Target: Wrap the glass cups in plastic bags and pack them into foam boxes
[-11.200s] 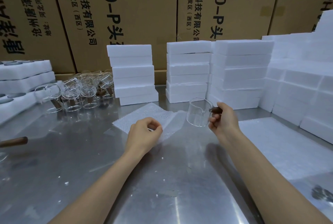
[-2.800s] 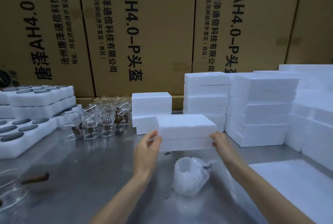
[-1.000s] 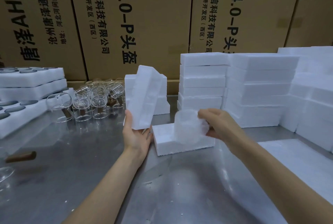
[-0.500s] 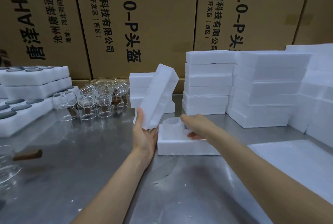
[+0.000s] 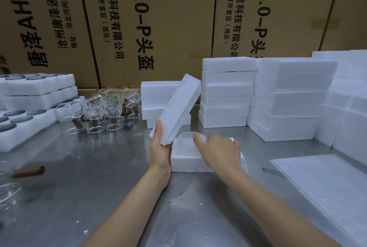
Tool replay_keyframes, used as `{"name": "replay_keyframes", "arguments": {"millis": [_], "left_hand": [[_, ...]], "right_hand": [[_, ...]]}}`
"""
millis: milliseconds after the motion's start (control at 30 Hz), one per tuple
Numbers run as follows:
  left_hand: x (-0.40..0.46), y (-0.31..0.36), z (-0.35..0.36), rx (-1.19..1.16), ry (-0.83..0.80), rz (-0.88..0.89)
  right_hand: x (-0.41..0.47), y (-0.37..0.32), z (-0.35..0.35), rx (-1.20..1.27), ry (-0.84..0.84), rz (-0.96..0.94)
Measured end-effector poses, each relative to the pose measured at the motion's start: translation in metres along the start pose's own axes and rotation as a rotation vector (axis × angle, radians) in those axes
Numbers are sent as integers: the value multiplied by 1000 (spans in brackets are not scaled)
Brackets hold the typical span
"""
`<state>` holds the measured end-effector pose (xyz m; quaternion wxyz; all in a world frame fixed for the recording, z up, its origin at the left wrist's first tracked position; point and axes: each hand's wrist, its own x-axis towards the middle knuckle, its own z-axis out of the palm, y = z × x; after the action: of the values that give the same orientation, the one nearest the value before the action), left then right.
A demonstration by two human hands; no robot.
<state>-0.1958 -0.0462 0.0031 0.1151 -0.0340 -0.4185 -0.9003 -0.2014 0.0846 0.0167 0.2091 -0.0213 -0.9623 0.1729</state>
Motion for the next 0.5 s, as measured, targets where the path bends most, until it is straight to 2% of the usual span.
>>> {"name": "replay_keyframes", "arguments": {"millis": [100,233,300,400,500], "left_hand": [[2,7,-2,105,40,54],[6,18,0,356,-86,162],[4,19,2,460,-181,167],[2,19,1,551,-298,171],[0,21,0,582,-339,115]], "right_hand": [[4,10,-11,187,113,23],[11,33,-34,857,249,92],[8,41,-41,1103,232,130],[2,45,-42,1261,142,174],[-4,44,-39,1242,154,182]]}}
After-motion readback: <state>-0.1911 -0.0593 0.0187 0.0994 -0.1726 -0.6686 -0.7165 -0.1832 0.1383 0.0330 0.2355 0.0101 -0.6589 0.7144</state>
